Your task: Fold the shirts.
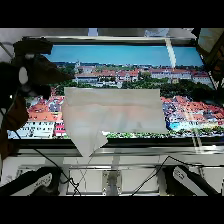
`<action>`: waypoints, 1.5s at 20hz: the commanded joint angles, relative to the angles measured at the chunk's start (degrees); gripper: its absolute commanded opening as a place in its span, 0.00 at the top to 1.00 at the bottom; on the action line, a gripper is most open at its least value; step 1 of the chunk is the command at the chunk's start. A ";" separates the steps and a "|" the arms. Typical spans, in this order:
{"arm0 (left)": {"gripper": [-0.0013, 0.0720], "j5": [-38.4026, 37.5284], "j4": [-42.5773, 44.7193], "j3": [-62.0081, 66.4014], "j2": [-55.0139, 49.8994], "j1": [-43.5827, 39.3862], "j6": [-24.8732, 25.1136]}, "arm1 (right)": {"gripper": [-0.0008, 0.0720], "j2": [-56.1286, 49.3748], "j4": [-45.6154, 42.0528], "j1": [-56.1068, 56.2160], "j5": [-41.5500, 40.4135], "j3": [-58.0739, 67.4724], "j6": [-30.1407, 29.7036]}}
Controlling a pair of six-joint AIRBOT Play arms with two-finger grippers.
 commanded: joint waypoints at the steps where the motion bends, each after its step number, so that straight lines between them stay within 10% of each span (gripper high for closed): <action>1: 0.04 6.27 -12.04 -20.65 7.28 1.05 -2.64 | 0.50 1.40 7.80 -4.81 5.03 -10.99 -4.20; 5: 0.04 13.42 -29.75 -37.81 11.06 1.01 -2.56 | 0.50 1.40 13.81 -4.87 4.39 -21.66 -8.39; 22: 0.05 18.14 -42.21 -45.35 11.10 0.94 -4.28 | 0.51 1.42 20.39 -4.87 2.21 -23.65 -11.28; 25: 0.24 20.00 -45.53 -47.12 11.10 0.94 -4.22 | 0.50 1.42 20.41 -4.87 2.21 -23.65 -11.28; 30: 0.97 21.11 -49.16 -47.15 11.10 0.94 0.33 | 0.51 1.42 20.35 -4.87 2.32 -23.65 -11.28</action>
